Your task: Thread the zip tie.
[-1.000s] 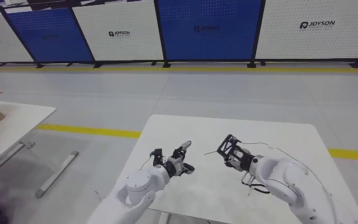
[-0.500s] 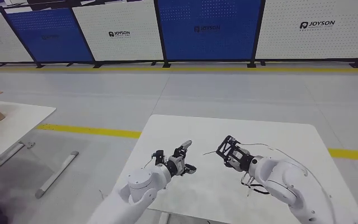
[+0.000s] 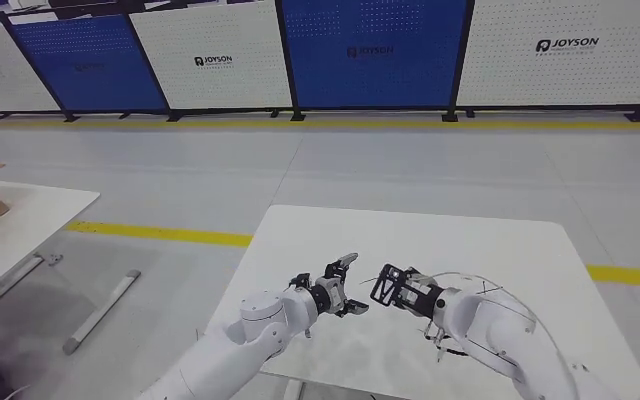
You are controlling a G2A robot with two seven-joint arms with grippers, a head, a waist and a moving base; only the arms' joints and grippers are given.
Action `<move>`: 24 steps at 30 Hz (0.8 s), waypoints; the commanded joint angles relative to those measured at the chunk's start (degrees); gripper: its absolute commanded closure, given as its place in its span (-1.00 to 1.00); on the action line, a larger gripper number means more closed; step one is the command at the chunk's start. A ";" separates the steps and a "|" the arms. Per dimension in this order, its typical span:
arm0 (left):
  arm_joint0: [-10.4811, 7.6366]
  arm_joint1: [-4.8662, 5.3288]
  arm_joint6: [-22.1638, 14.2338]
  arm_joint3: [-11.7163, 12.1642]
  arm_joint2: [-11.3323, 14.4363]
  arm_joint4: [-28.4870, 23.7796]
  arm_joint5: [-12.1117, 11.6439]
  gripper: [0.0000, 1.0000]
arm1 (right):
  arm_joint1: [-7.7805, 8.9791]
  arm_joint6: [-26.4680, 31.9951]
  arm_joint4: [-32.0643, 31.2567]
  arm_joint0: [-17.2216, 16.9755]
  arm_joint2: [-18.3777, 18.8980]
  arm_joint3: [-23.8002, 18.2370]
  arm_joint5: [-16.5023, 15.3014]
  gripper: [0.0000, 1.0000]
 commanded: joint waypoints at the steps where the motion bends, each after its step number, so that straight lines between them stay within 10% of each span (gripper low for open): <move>1: 0.00 0.00 0.00 0.00 0.00 0.00 0.00 -1.00 | 0.00 0.02 -0.01 -0.01 0.00 -0.01 0.00 1.00; 12: -3.31 -1.04 2.91 1.33 2.97 -5.80 0.00 -1.00 | 0.00 0.02 -0.01 -0.01 0.00 -0.01 0.00 1.00; 18: -6.10 -1.39 4.58 3.23 5.30 -8.62 0.00 0.60 | 0.00 0.02 -0.01 -0.01 0.00 -0.01 0.00 1.00; 24: -7.08 -0.55 3.32 3.96 6.68 -9.43 0.00 1.00 | 0.00 0.02 -0.01 -0.01 0.00 -0.01 0.00 1.00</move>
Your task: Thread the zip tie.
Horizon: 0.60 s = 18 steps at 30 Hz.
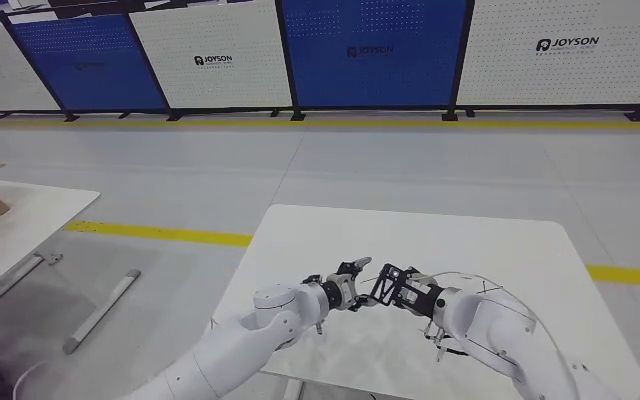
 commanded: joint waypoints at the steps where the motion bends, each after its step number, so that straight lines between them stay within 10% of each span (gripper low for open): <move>1: -0.05 0.38 -0.25 -0.04 0.11 -0.23 0.00 1.00 | 0.00 0.00 0.00 0.00 0.00 0.00 0.00 1.00; 18: -0.97 2.37 -1.24 -0.83 2.00 -1.03 0.00 1.00 | -0.02 -0.38 -0.08 -0.27 0.06 0.06 0.18 1.00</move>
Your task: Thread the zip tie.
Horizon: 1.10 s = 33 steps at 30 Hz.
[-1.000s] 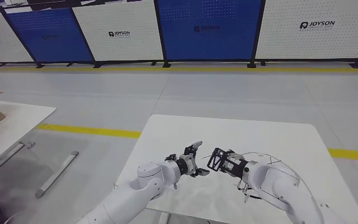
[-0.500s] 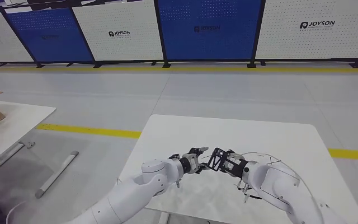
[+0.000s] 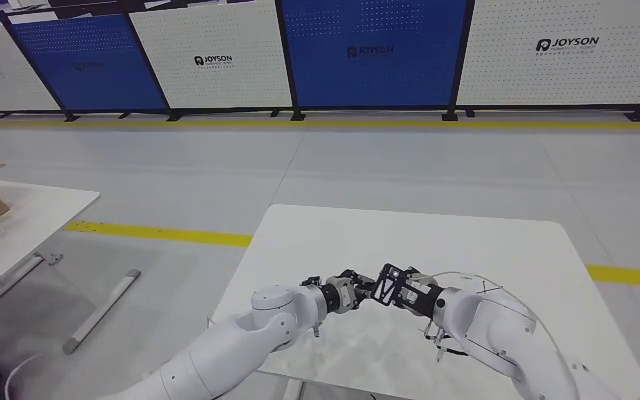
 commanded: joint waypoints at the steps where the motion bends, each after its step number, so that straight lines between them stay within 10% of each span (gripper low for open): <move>1: -0.13 0.14 -0.15 0.12 0.10 -0.22 0.00 1.00 | -0.04 -0.72 -0.38 -0.59 0.16 0.14 0.17 1.00; 2: -0.17 0.20 -0.22 0.15 0.15 -0.29 0.00 1.00 | -0.07 -0.86 -0.58 -0.81 0.30 0.20 -0.01 0.70; 5: -0.33 0.35 -0.41 0.28 0.30 -0.55 0.00 1.00 | -0.18 -0.95 -0.61 -1.22 0.59 0.19 -0.01 -1.00; 15: 0.91 0.00 2.08 -0.33 -0.46 6.22 -4.94 1.00 | 1.71 -6.57 4.51 -7.64 8.10 -0.75 -0.01 -1.00; 20: 3.48 0.07 4.13 -1.27 0.73 20.53 -10.92 1.00 | 3.09 -4.53 19.77 -10.91 12.76 1.02 -0.01 -1.00; 27: 6.69 -0.35 8.19 -1.24 2.07 33.76 -17.06 1.00 | 3.45 7.84 45.56 -5.23 11.30 9.55 -0.01 -1.00; 33: 6.86 -0.43 8.30 -1.23 2.11 34.03 -17.29 1.00 | 3.45 7.84 45.56 -5.23 11.30 9.55 -0.01 -1.00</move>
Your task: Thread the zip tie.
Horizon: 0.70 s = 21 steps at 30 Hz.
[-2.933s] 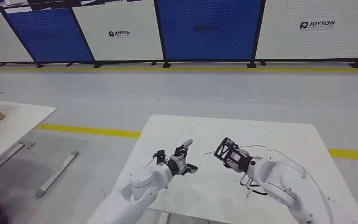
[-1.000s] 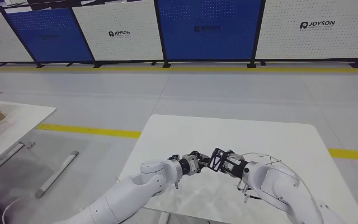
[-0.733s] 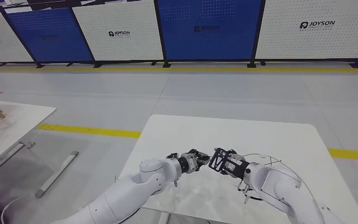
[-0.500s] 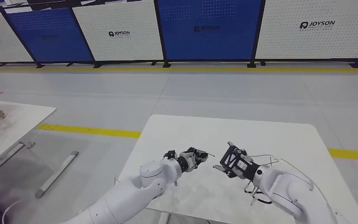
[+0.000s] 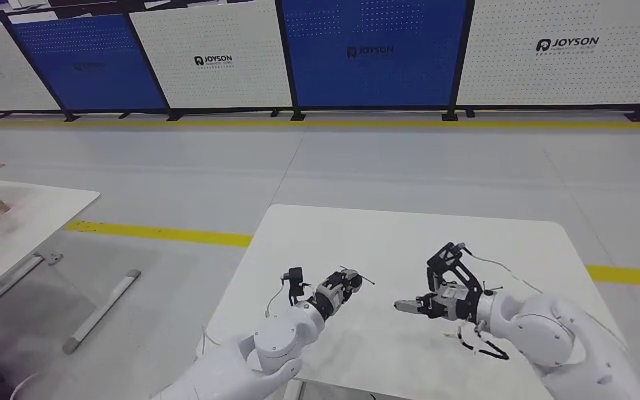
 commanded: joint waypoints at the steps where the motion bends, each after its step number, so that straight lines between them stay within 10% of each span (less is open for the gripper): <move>1: -0.01 0.00 -0.01 0.00 0.00 -0.02 0.01 1.00 | 0.00 0.02 -0.02 0.01 0.00 0.02 0.00 -1.00; 6: 0.03 -0.03 -0.09 0.12 -0.03 0.42 -0.14 1.00 | 0.00 0.02 -0.02 0.01 0.00 0.02 0.00 -1.00; 10: 0.70 -0.34 -0.04 0.52 0.42 5.24 -0.82 1.00 | -0.15 1.93 11.87 0.06 -0.24 0.29 0.00 -1.00; 15: 2.46 -0.63 -0.27 -0.54 0.57 9.18 -1.51 1.00 | -0.67 10.27 27.96 3.10 -0.13 5.27 0.00 -1.00; 21: 5.00 -0.62 -0.77 -4.11 -0.88 10.26 -0.92 1.00 | -3.80 14.19 32.87 6.58 -2.41 14.43 0.00 -1.00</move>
